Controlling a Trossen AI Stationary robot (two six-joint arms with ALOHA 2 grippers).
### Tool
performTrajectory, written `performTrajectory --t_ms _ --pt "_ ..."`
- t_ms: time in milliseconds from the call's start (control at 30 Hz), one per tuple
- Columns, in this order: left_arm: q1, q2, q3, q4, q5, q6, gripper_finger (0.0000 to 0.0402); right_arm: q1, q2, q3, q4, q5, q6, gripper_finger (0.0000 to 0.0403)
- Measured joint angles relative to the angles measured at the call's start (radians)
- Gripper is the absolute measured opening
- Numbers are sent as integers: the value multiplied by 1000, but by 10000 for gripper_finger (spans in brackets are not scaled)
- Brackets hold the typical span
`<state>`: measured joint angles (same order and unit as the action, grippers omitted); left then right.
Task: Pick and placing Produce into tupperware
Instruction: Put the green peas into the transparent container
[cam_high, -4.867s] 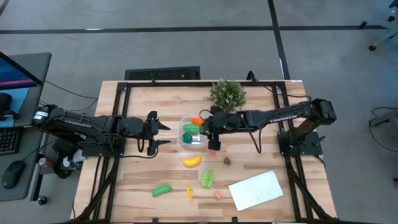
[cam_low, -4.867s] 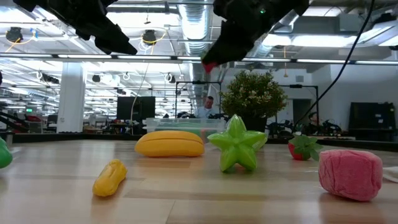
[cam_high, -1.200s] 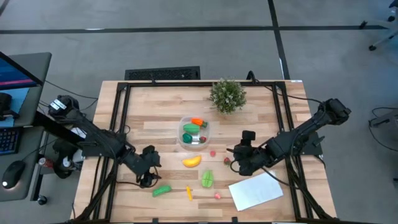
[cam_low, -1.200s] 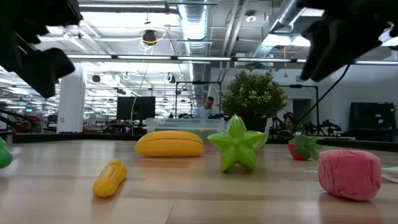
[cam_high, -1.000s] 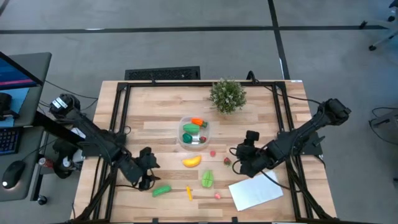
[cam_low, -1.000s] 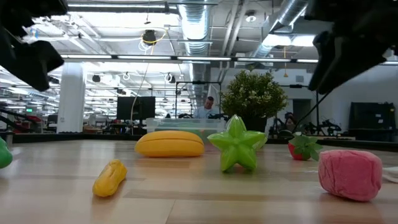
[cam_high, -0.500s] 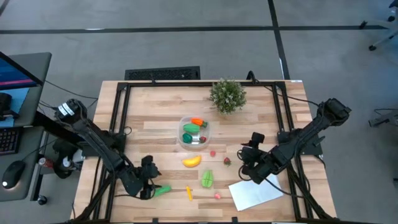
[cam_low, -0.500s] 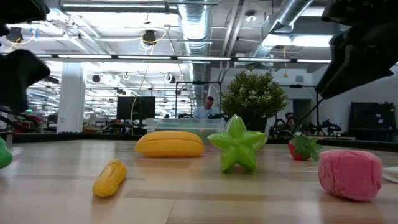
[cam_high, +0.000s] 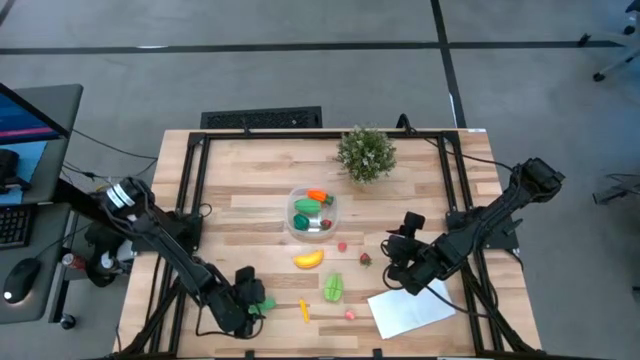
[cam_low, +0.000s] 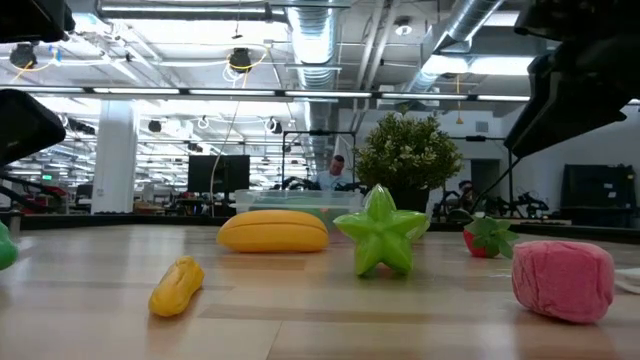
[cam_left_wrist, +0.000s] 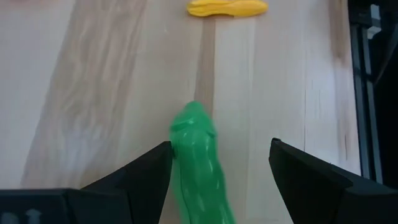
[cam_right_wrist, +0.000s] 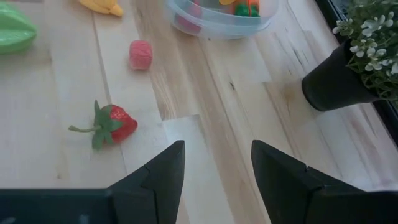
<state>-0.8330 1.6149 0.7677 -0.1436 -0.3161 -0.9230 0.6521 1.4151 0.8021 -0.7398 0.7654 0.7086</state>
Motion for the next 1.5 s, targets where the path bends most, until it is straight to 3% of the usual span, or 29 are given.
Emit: performTrajectory --t_ms 233,600,1167,1500 --pt "0 63 10 -7 45 -30 256 0 0 0 15 0 -1 177" --pt "-5 76 13 -49 24 -52 255 0 0 0 16 0 -1 177" --pt "-5 77 11 -93 11 -29 135 0 0 0 16 0 -1 177" --pt "-5 78 10 -92 11 -23 147 0 0 0 16 0 -1 177"
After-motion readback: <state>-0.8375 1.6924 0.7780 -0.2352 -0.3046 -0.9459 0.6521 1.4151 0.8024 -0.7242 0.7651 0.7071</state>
